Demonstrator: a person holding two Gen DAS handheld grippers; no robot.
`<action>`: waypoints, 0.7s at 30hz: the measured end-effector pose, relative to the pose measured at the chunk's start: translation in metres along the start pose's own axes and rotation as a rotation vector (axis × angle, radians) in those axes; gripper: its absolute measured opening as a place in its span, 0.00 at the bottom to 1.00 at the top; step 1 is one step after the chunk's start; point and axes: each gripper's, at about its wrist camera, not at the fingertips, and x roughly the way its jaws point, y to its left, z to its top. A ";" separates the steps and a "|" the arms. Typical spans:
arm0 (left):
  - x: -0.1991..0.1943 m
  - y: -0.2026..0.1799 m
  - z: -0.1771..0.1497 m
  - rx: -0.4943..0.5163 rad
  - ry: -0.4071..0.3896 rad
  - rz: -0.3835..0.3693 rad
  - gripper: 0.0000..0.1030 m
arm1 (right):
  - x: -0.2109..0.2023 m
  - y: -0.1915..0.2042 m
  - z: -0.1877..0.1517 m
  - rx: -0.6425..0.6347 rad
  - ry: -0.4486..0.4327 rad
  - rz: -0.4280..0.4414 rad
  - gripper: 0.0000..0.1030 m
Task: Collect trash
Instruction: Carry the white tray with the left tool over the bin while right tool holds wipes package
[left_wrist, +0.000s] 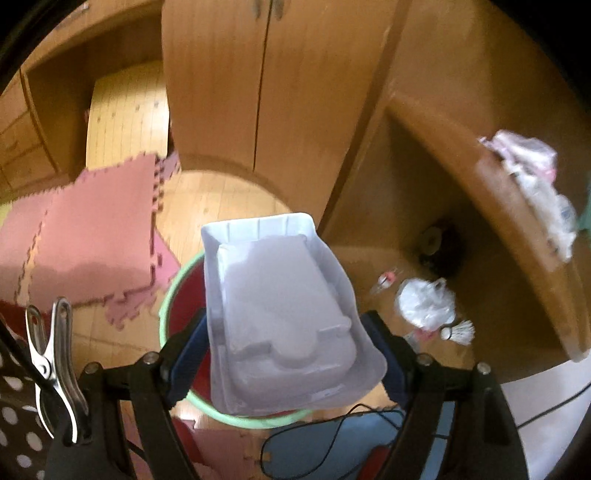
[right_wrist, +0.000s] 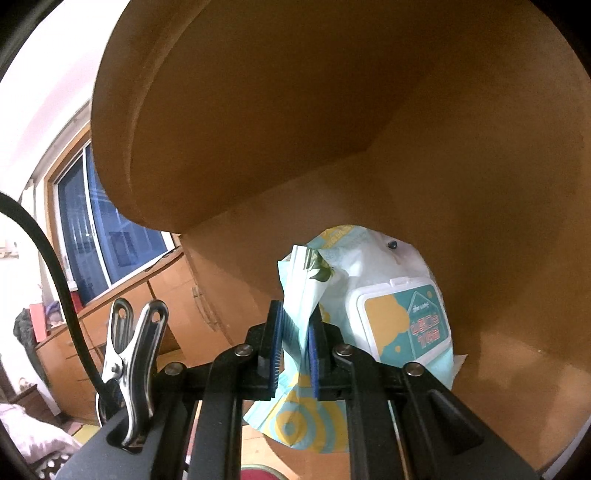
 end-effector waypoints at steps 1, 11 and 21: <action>0.009 0.005 -0.002 -0.007 0.017 -0.004 0.82 | 0.000 0.000 -0.001 -0.003 0.001 0.003 0.12; 0.054 0.018 -0.009 -0.045 0.119 -0.047 0.85 | -0.013 0.001 0.007 -0.015 -0.023 0.028 0.12; 0.050 0.013 -0.011 0.006 0.117 0.006 0.85 | -0.025 -0.004 -0.003 0.000 -0.008 0.133 0.12</action>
